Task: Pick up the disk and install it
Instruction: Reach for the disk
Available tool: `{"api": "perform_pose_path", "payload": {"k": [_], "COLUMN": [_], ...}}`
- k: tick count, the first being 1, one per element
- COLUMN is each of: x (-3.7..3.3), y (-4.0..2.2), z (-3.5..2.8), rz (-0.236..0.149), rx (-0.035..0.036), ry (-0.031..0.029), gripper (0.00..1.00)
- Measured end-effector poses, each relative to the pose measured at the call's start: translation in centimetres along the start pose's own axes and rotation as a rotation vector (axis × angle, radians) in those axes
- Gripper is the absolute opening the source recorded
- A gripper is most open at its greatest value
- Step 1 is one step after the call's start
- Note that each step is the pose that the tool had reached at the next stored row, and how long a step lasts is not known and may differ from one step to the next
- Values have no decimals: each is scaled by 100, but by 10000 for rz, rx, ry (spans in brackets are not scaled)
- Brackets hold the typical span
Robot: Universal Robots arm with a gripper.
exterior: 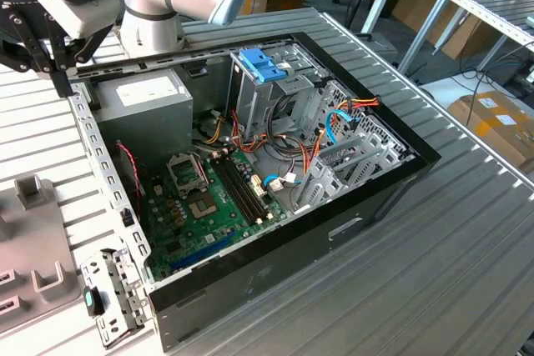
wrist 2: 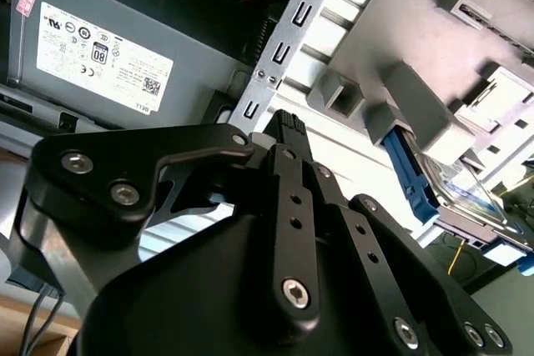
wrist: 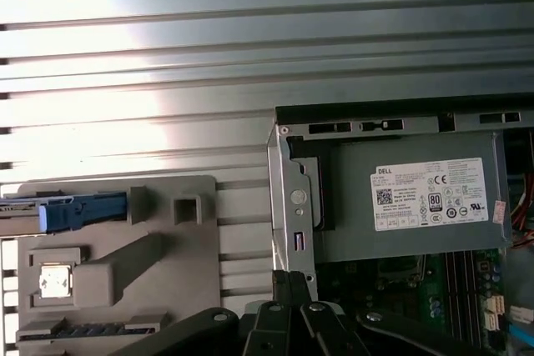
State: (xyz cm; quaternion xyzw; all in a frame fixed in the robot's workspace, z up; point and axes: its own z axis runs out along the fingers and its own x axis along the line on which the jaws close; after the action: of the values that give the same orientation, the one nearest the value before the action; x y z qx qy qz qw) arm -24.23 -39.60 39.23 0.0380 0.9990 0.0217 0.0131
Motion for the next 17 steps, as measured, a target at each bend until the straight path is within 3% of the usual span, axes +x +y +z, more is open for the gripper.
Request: {"api": "perform_pose_path", "payload": {"k": [8,17], "x": [43,47], "y": [123,131], "z": [9,9], "rz": [-2,-2], "rx": [0,0], "ry": [0,4], "gripper": [11,11]}}
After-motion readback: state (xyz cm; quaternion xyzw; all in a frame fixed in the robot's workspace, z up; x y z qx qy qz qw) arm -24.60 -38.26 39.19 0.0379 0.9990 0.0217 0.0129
